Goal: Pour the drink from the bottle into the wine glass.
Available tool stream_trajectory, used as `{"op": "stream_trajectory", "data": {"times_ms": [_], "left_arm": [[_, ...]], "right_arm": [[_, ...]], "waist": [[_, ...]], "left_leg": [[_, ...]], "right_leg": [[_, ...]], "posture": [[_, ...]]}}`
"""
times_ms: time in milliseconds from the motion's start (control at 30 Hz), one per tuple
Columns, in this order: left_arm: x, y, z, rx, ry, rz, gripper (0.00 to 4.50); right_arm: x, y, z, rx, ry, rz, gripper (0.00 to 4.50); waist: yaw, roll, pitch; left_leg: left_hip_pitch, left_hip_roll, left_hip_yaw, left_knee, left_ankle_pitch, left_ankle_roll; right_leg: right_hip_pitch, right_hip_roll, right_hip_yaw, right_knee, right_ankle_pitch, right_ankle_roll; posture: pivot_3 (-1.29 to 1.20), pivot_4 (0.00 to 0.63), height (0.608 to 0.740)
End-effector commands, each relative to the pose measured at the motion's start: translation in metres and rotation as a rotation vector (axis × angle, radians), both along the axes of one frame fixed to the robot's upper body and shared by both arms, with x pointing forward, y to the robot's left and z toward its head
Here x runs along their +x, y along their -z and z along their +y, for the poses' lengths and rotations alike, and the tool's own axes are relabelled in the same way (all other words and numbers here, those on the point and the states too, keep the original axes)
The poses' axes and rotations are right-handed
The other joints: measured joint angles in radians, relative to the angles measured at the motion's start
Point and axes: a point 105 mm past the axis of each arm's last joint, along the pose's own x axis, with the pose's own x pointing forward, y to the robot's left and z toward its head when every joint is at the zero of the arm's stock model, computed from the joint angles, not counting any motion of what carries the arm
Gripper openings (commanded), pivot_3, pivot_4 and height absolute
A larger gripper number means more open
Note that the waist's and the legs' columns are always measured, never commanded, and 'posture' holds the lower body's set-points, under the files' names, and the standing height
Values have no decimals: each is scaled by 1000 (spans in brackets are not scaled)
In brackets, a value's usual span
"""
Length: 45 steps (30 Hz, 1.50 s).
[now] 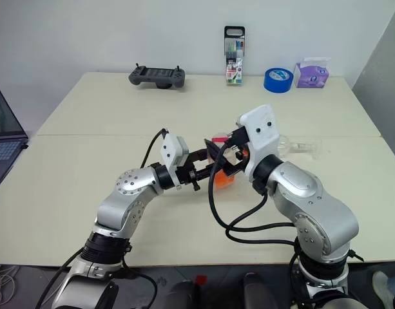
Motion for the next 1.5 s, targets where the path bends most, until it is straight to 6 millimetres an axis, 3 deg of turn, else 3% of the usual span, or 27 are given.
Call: {"op": "stream_trajectory", "data": {"times_ms": [33,267,567,1133,1500], "left_arm": [[-1,-18,2,-34,4,-70,1653],[-1,-18,1,-34,5,-70,1653],[-2,-17,1,-38,2,-66,1653],[-3,-18,0,-42,1,-71,1653],[-2,-16,1,-42,2,-65,1653]], "right_arm": [[-17,-20,11,21,-86,-88,4500],[-6,-8,11,-56,55,-51,4500],[5,-9,2,86,294,38,4500],[13,-1,1,58,314,77,4500],[5,2,-8,36,296,72,4500]], "waist": [[0,0,0],[1,0,0],[1,0,0],[0,0,0],[1,0,0]], "left_leg": [[0,0,0,0,0,0],[0,0,0,0,0,0],[0,1,-1,0,0,0],[0,0,0,0,0,0],[0,0,-1,0,0,0]], "right_leg": [[0,0,0,0,0,0],[0,-1,0,0,0,0],[0,-3,1,0,0,0],[0,-2,0,0,0,0],[0,-2,0,0,0,0]], "posture": [[0,150,740],[0,150,740],[0,150,740],[0,150,740],[0,150,740]]}}
